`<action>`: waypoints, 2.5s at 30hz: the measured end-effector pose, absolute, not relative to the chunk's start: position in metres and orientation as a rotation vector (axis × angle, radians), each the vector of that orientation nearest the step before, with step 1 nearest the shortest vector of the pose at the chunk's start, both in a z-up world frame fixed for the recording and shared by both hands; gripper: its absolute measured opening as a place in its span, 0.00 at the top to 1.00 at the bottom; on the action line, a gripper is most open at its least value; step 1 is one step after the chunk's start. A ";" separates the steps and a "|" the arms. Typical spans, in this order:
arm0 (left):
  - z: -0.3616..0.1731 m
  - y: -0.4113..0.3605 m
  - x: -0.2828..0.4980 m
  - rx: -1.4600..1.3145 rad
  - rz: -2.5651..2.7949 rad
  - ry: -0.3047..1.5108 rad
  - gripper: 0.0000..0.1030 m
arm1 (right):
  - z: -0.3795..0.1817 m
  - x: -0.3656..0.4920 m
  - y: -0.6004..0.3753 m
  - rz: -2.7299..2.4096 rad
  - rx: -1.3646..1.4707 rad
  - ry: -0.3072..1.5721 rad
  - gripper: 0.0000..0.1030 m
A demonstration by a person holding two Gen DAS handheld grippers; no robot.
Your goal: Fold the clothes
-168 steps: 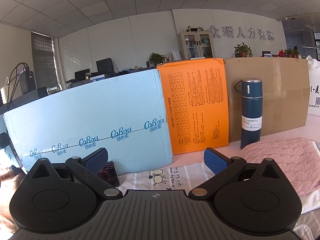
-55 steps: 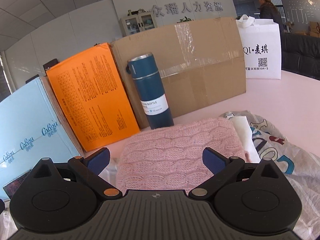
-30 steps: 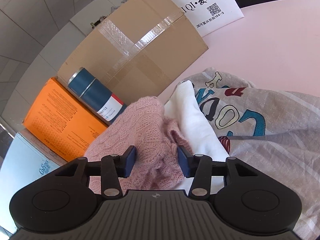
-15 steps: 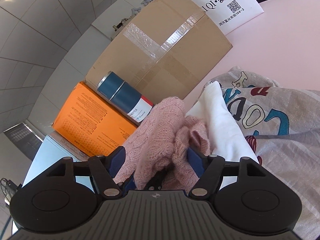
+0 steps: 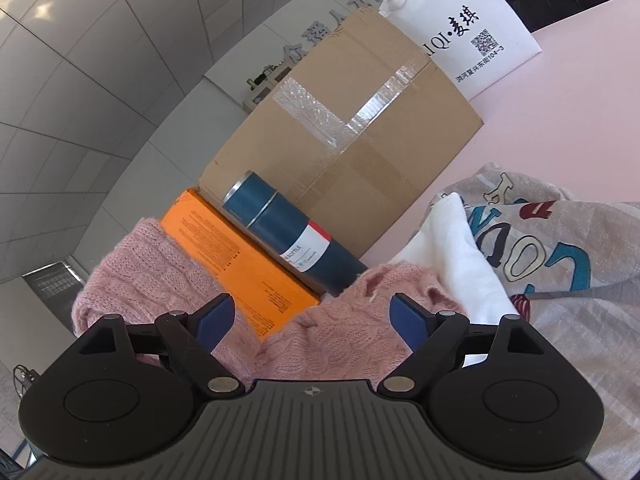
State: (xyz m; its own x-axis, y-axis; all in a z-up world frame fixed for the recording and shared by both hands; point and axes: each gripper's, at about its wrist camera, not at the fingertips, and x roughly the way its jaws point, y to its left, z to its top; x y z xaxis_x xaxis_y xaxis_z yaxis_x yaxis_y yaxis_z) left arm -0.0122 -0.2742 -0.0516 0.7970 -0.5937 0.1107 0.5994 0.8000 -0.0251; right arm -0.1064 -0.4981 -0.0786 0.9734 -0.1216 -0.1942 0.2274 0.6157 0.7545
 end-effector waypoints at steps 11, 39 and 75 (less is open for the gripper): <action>0.004 -0.201 -0.057 -0.333 -0.829 -0.172 0.89 | -0.063 -0.085 -0.459 0.070 0.794 0.142 0.12; -0.106 0.042 -0.162 0.039 0.140 0.146 0.09 | -0.095 -0.045 -0.275 0.256 0.238 0.542 0.11; -0.056 0.071 -0.118 -0.066 -0.088 0.034 0.89 | -0.087 -0.066 -0.299 0.298 0.434 0.313 0.82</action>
